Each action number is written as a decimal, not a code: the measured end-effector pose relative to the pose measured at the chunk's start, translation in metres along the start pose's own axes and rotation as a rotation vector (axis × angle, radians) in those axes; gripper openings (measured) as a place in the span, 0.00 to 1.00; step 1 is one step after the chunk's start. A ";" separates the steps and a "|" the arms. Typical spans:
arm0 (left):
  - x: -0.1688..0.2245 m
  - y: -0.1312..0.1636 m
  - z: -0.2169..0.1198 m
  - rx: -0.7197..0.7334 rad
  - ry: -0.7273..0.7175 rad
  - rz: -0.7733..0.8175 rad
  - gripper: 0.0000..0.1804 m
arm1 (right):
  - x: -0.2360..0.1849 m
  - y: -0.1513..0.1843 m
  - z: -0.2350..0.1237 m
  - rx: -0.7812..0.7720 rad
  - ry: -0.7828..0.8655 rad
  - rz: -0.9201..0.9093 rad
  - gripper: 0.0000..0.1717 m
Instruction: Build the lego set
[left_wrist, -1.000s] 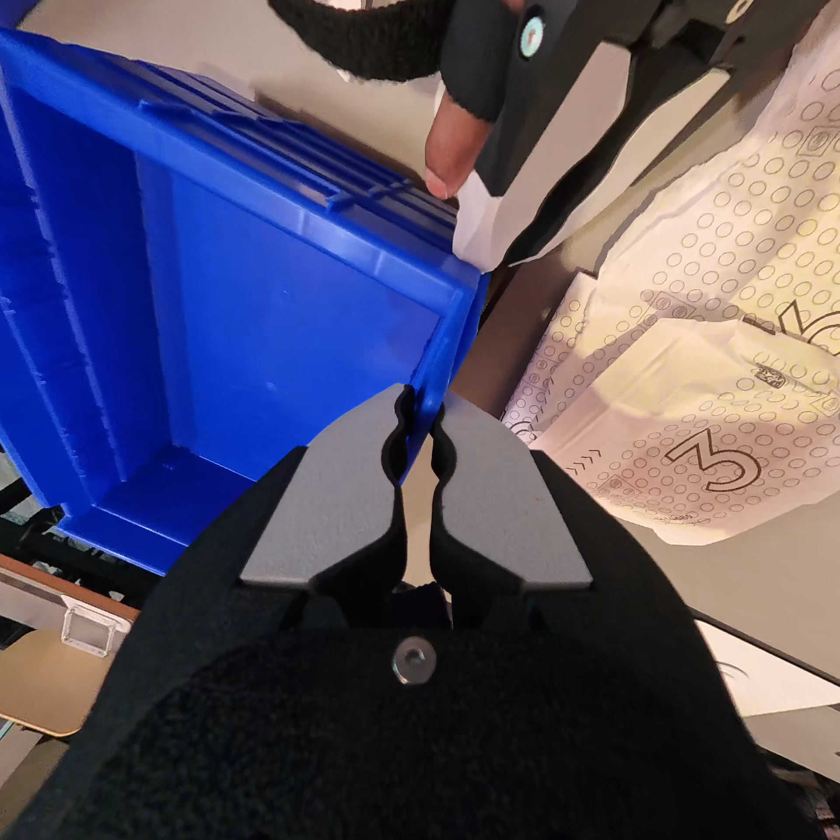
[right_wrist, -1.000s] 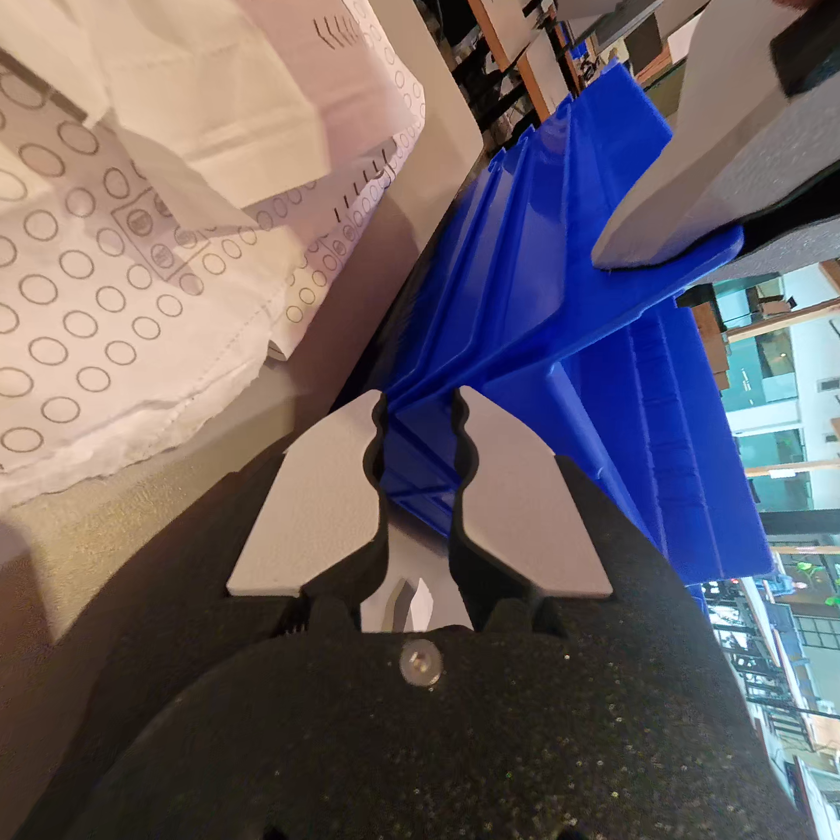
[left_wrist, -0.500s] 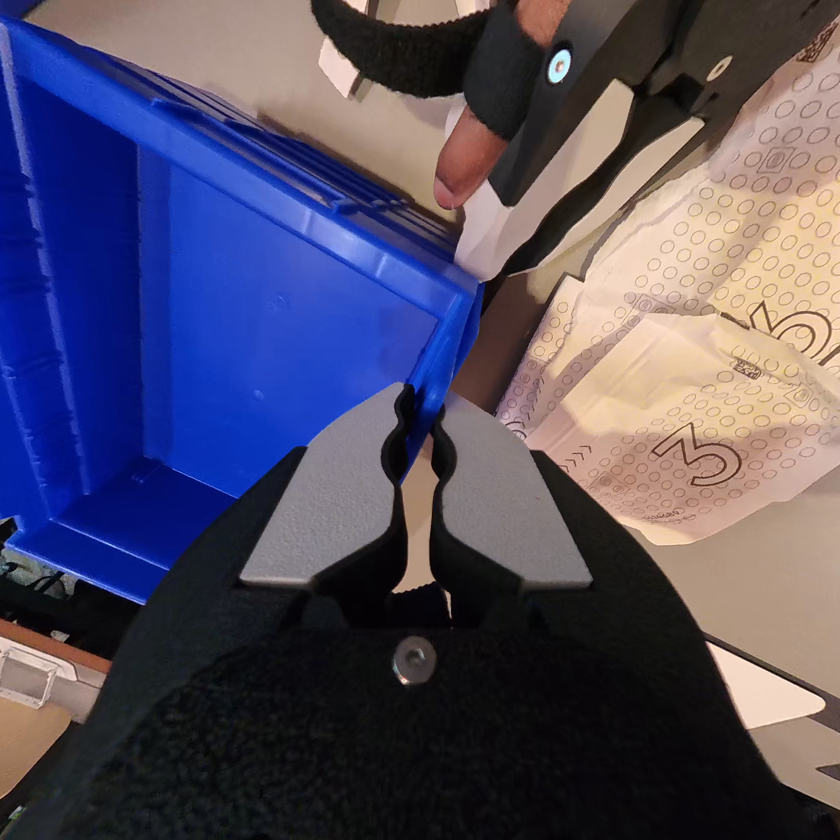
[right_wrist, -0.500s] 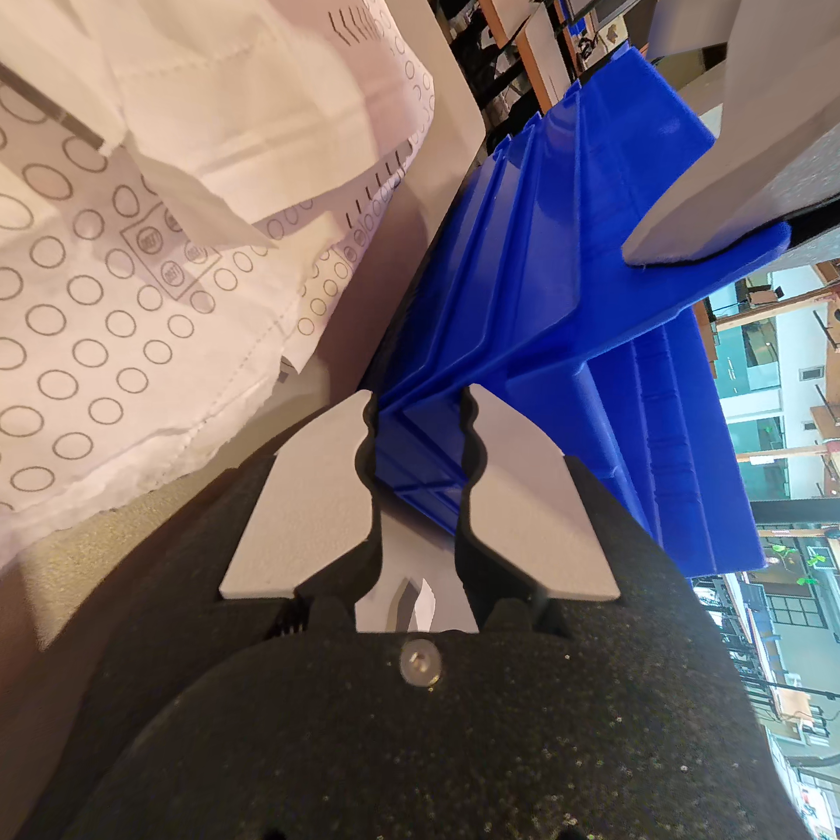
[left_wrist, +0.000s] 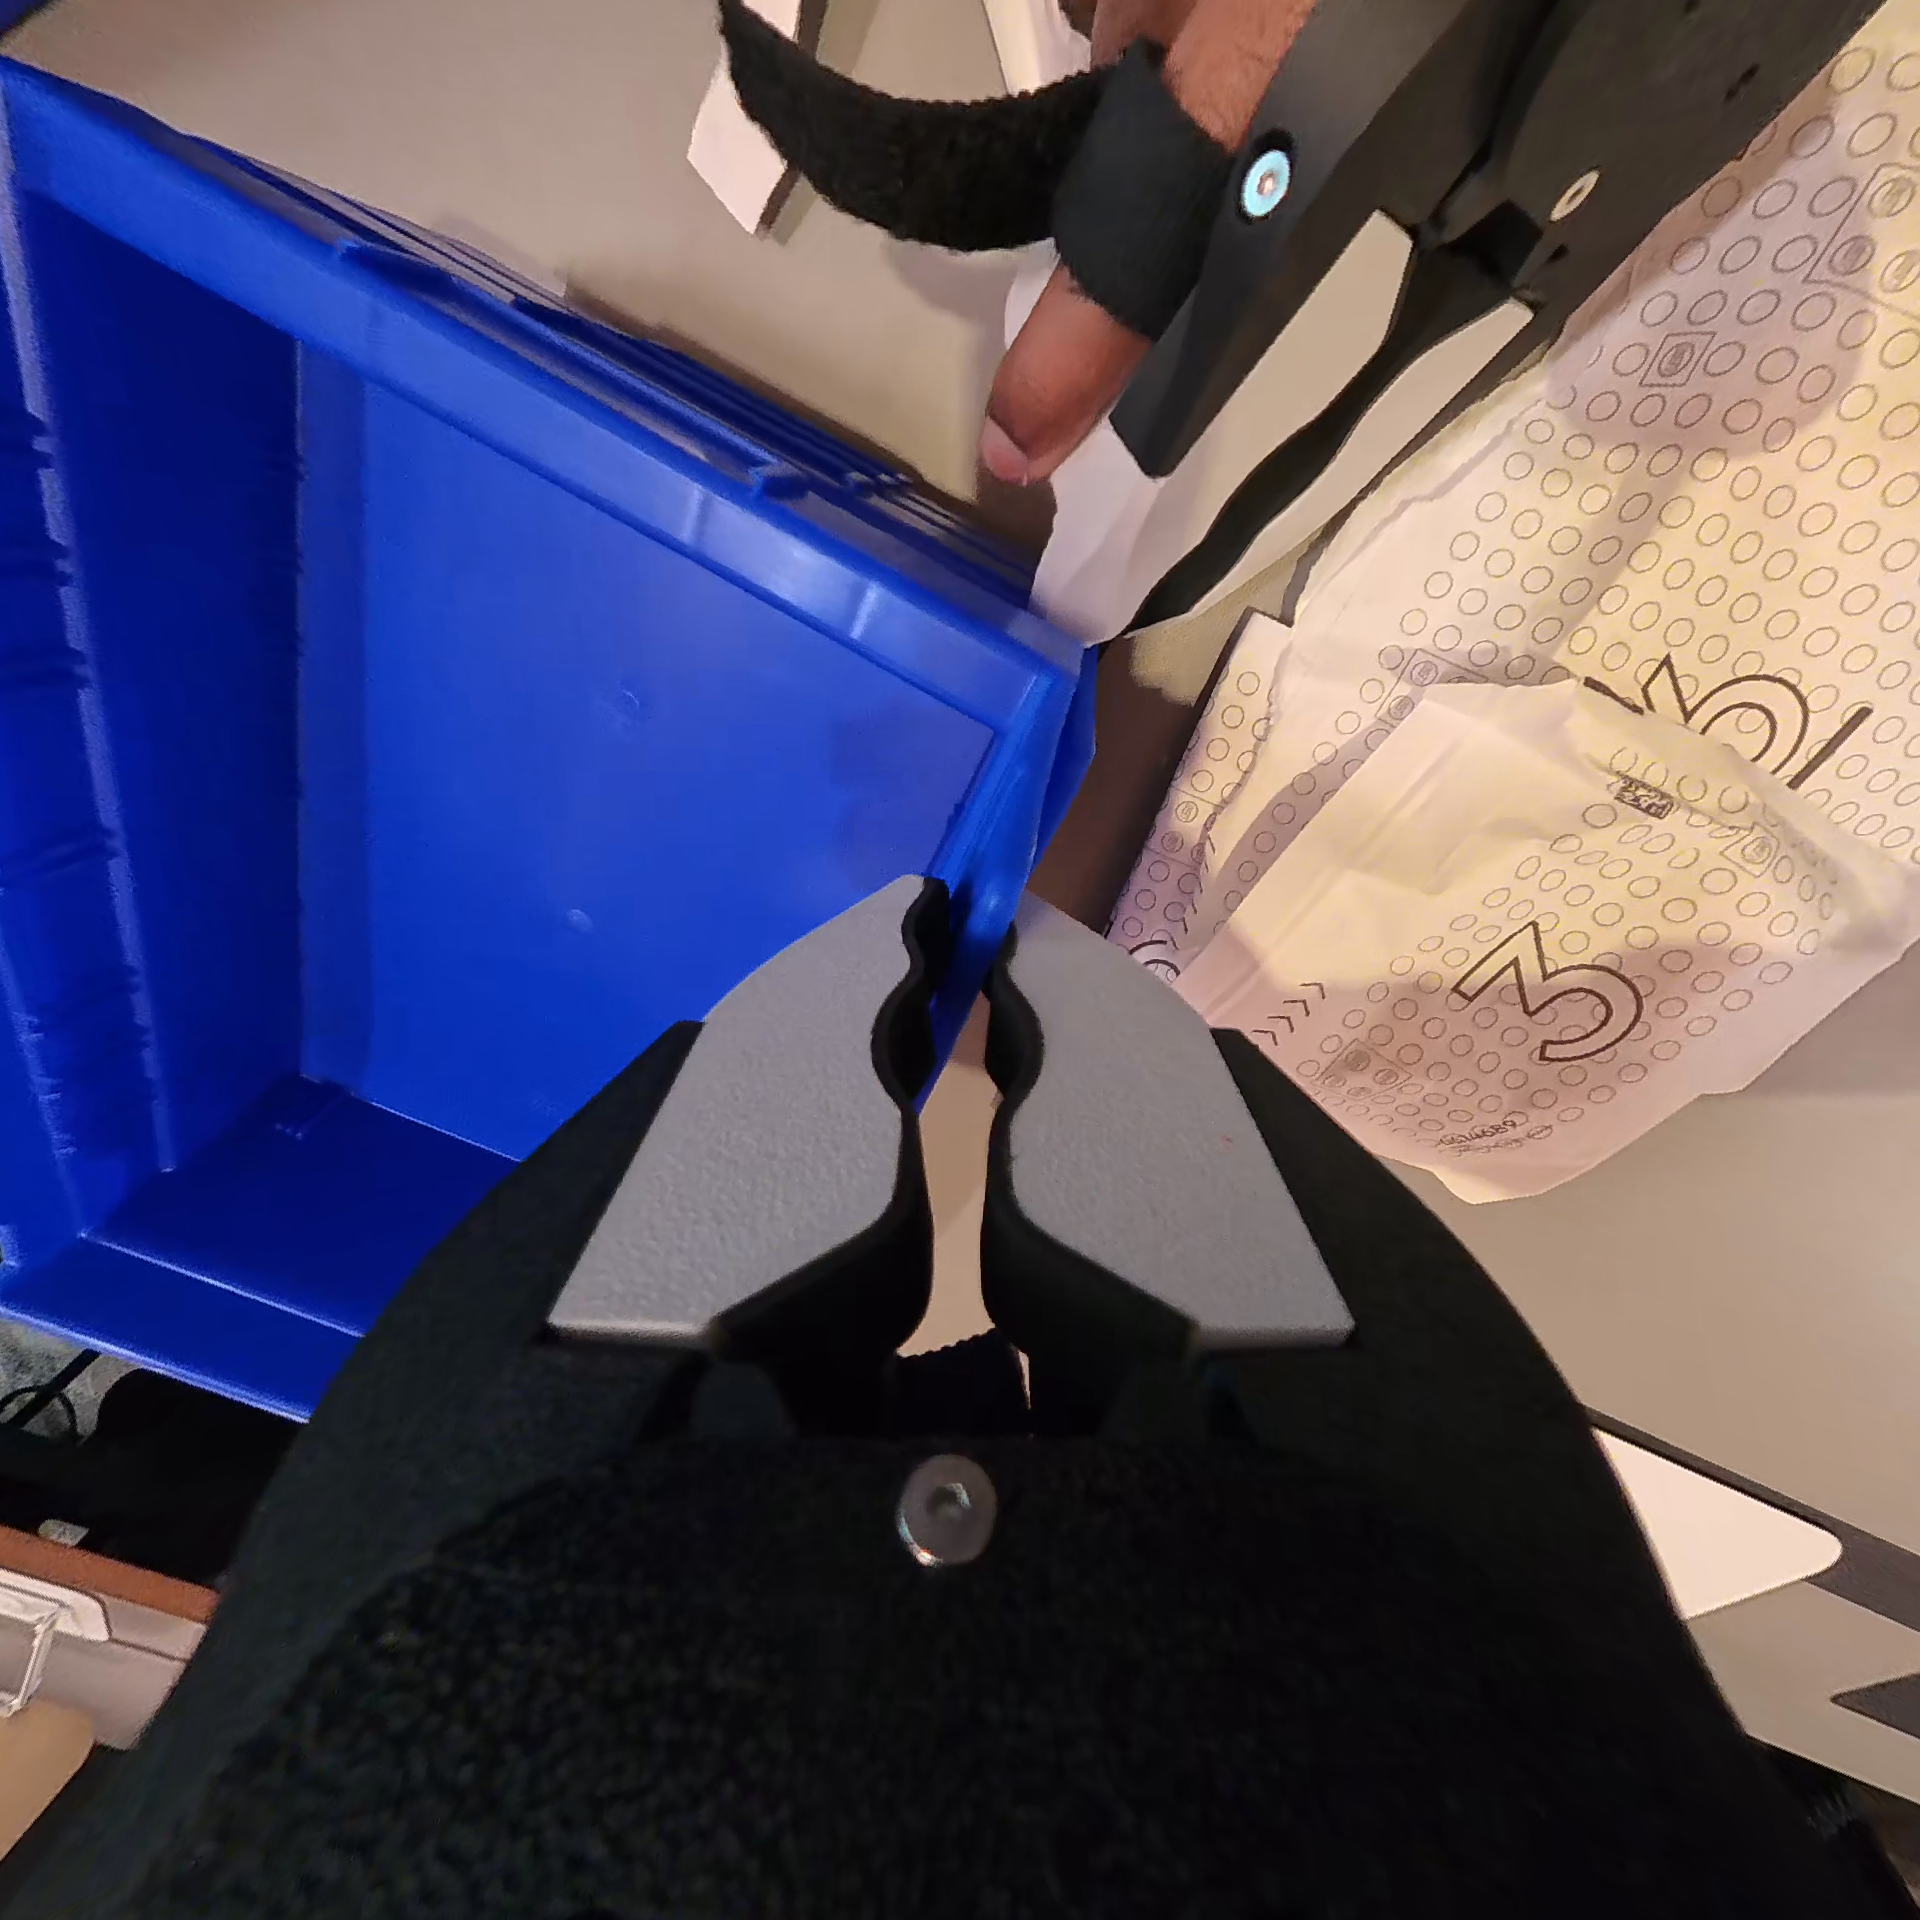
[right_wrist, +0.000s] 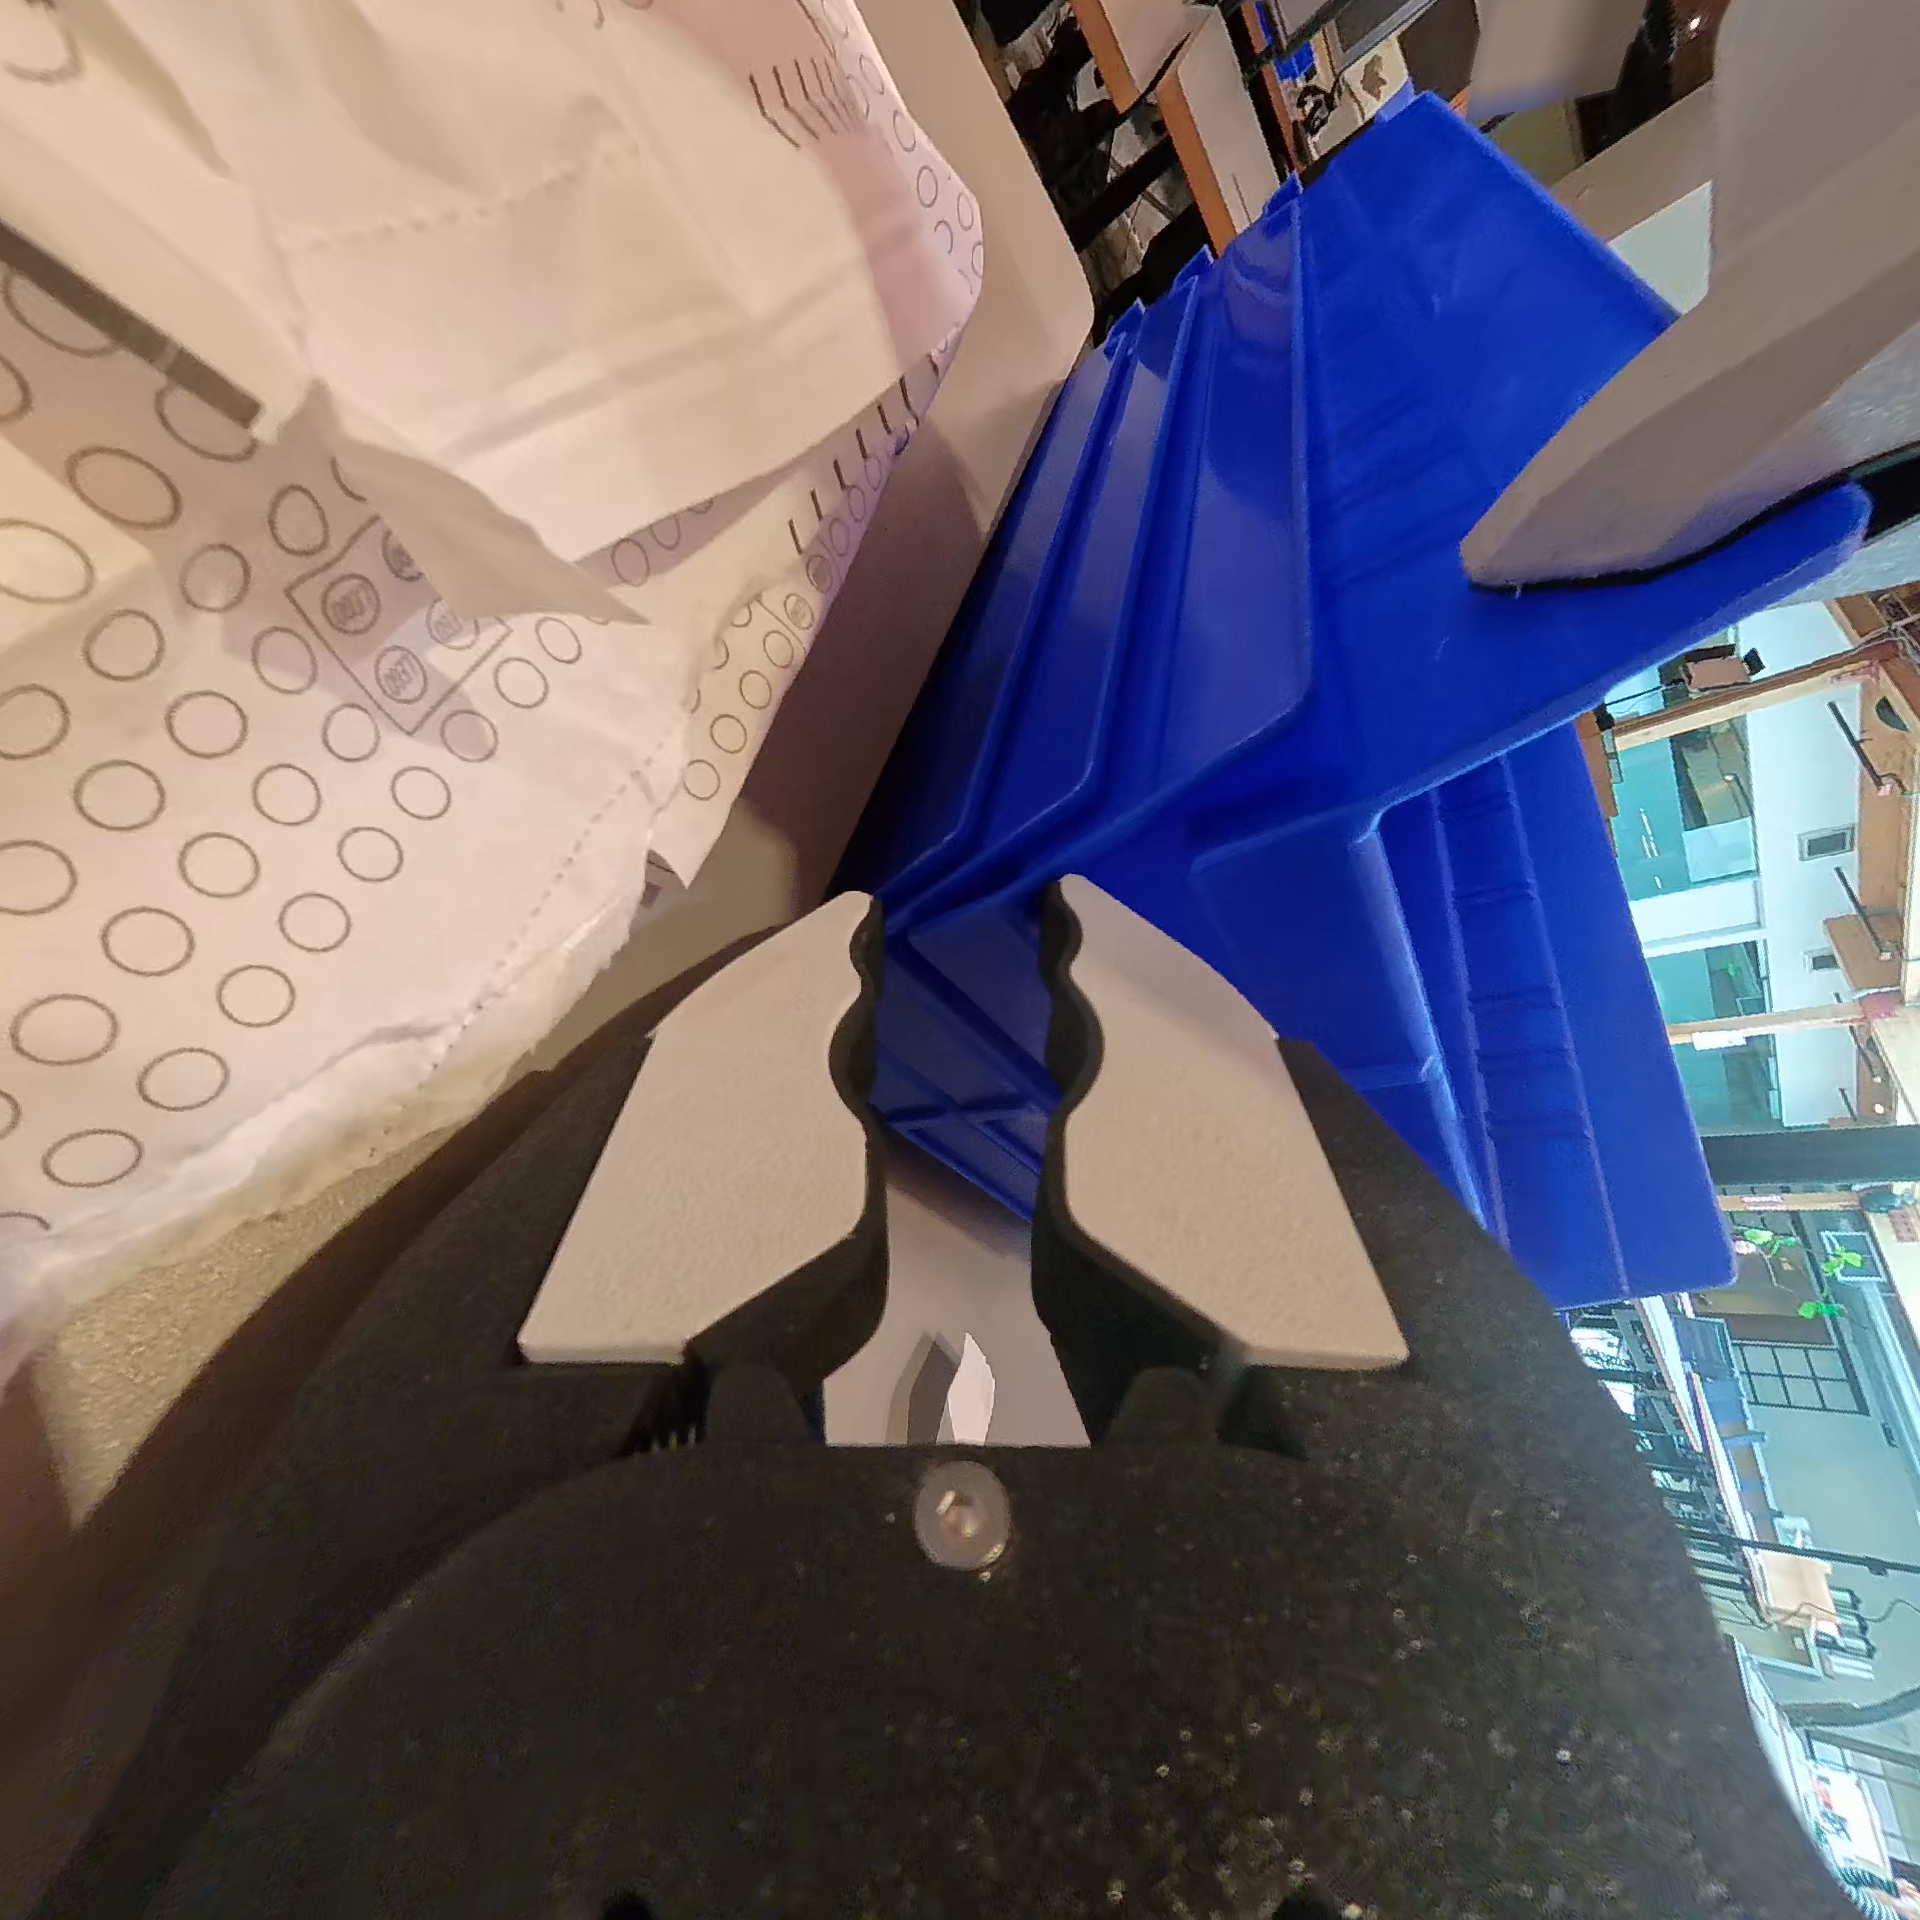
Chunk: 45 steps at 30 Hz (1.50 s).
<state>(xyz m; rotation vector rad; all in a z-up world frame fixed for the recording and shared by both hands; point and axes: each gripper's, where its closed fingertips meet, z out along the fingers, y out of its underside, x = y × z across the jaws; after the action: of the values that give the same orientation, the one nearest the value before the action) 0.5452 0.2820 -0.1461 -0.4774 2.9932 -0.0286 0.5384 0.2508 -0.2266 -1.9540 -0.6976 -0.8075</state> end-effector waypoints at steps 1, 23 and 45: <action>0.000 0.000 0.000 0.001 0.004 0.000 0.03 | 0.000 0.000 0.000 -0.001 0.001 0.001 0.17; -0.018 -0.008 -0.074 0.236 -0.064 -0.063 0.03 | 0.001 0.004 0.004 -0.026 0.021 -0.006 0.14; 0.016 -0.032 -0.057 0.148 -0.179 0.037 0.04 | 0.106 0.046 -0.113 -0.040 0.274 -0.292 0.35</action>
<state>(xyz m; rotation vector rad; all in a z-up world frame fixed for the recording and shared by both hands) 0.5337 0.2463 -0.0895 -0.3857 2.7977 -0.1928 0.6094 0.1475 -0.1247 -1.7517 -0.8143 -1.2493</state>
